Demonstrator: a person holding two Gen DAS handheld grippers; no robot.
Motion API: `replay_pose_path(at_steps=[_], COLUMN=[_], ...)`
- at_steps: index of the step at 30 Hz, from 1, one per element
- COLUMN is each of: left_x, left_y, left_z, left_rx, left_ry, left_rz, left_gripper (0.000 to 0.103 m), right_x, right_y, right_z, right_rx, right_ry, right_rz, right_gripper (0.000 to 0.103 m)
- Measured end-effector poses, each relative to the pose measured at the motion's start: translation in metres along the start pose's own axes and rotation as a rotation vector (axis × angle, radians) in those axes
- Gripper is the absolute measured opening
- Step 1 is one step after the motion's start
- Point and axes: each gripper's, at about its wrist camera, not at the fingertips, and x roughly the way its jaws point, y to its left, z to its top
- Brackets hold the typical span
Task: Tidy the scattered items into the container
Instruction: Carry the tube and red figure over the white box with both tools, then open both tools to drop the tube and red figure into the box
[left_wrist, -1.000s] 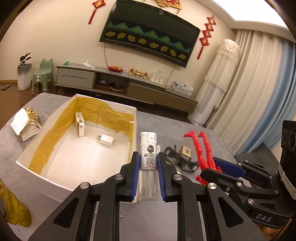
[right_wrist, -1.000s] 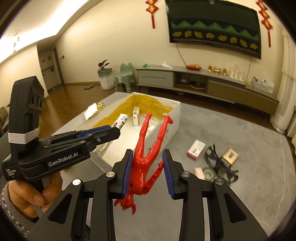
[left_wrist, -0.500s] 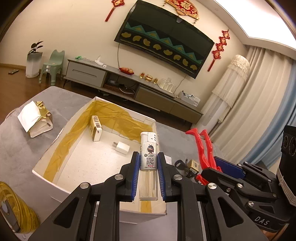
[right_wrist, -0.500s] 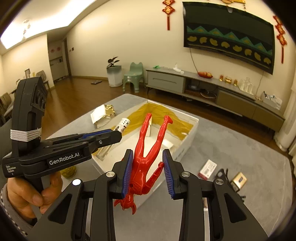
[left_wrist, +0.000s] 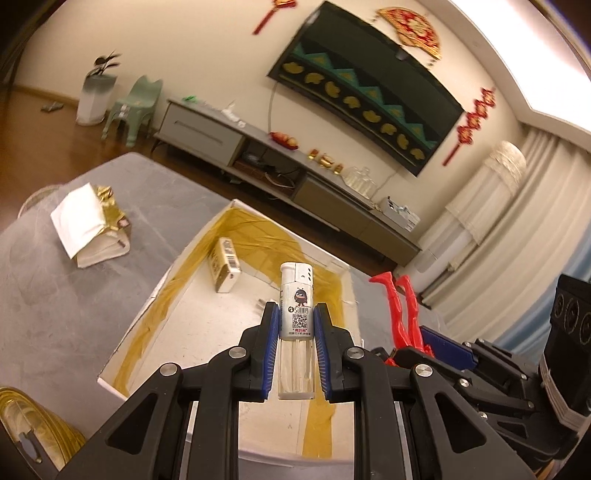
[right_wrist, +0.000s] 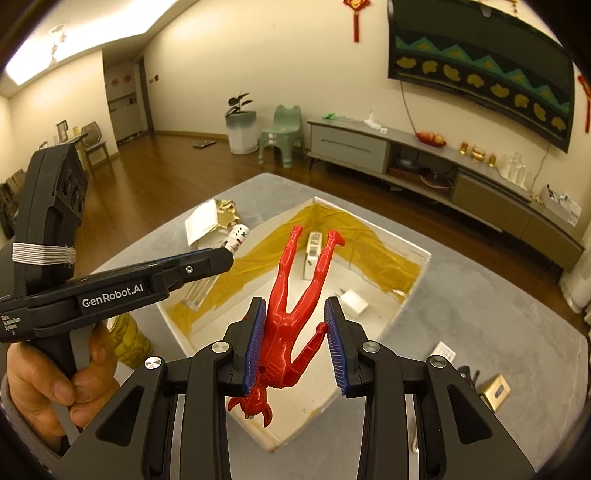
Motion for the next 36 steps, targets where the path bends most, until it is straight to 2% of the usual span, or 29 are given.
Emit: replay_pose_path(at_steps=[7, 12, 17, 22, 23, 25, 26, 31, 36], left_x=[0.018, 0.031, 0.038, 0.041, 0.042, 0.043, 0.043, 0.036, 0.033], left_y=[0.016, 0.029, 0.030, 0.033, 0.033, 0.035, 0.036, 0.043, 0.042], left_z=[0.009, 0.012, 0.013, 0.016, 0.016, 0.017, 0.017, 0.020, 0.020], left_rx=[-0.065, -0.124, -0.129, -0.131, -0.128, -0.131, -0.135, -0.156, -0.152], left_ry=[0.032, 0.060, 0.067, 0.057, 0.053, 0.049, 0.050, 0.034, 0.031], left_rz=[0.036, 0.082, 0.109, 0.128, 0.135, 0.136, 0.133, 0.123, 0.109], left_gripper=[0.020, 0.020, 0.020, 0.020, 0.022, 0.031, 0.040, 0.041, 0.041], right_x=[0.035, 0.066, 0.098, 0.124, 0.131, 0.142, 0.145, 0.138, 0.112], right_y=[-0.001, -0.009, -0.018, -0.023, -0.026, -0.031, -0.035, -0.040, -0.046], right_z=[0.021, 0.031, 0.043, 0.052, 0.053, 0.052, 0.051, 0.039, 0.026], right_rx=[0.006, 0.044, 0.089, 0.091, 0.091, 0.095, 0.105, 0.136, 0.155], right_ry=[0.059, 0.132, 0.190, 0.201, 0.205, 0.226, 0.229, 0.227, 0.193], right_rz=[0.020, 0.045, 0.062, 0.041, 0.048, 0.051, 0.046, 0.078, 0.120], right_gripper=[0.034, 0.035, 0.035, 0.037, 0.037, 0.042, 0.045, 0.045, 0.045])
